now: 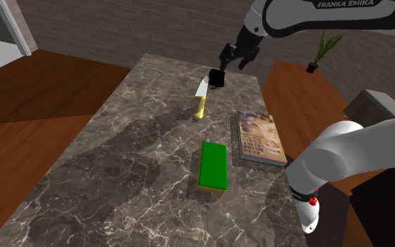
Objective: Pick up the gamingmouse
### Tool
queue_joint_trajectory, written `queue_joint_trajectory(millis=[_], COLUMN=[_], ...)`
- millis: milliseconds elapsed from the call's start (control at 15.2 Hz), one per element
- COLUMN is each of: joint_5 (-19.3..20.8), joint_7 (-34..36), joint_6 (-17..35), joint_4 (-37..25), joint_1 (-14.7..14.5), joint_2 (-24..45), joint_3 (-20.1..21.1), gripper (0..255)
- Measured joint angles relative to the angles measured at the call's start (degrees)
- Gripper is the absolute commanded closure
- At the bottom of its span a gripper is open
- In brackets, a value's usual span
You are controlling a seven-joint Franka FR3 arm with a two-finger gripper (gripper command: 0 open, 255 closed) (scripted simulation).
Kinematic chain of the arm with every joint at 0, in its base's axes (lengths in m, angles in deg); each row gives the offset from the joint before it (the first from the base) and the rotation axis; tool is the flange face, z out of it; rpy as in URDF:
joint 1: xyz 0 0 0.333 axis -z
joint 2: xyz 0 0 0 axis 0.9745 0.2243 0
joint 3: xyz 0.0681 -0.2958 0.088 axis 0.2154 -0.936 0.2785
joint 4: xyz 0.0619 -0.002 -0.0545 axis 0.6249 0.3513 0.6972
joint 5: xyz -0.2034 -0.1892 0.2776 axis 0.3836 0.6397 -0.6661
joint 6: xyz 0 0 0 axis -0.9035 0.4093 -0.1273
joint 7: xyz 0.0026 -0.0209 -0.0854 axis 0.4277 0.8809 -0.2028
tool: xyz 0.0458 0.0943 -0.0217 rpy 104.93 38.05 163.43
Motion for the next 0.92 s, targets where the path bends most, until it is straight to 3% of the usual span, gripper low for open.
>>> queue_joint_trajectory(millis=[396,924], joint_5=[2.13,2.93], joint_7=[11.15,12.90], joint_6=[11.89,19.10], joint_4=[1.91,5.74], joint_1=[4.31,5.10], joint_2=[9.33,12.57], joint_3=[3.43,3.96], gripper=[0,0])
